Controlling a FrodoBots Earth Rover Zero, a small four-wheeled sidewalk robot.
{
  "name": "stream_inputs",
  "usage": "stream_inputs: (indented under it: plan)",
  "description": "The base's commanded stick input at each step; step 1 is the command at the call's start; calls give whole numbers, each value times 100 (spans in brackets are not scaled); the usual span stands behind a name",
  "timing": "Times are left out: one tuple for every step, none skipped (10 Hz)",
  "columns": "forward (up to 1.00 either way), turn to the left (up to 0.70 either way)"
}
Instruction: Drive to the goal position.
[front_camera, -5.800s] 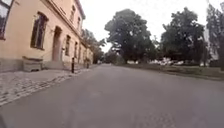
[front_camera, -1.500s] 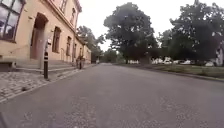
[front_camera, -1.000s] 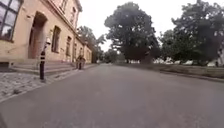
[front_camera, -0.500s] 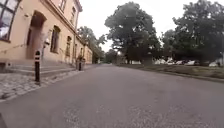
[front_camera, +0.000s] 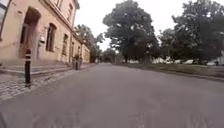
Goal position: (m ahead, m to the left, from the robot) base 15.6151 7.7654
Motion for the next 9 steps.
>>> stream_inputs:
  plan:
    - [70, -35]
    - [70, -20]
    - [70, 0]
    - [70, 0]
    - [70, 0]
    - [70, 0]
    - [70, 0]
    - [70, 0]
    - [70, 0]
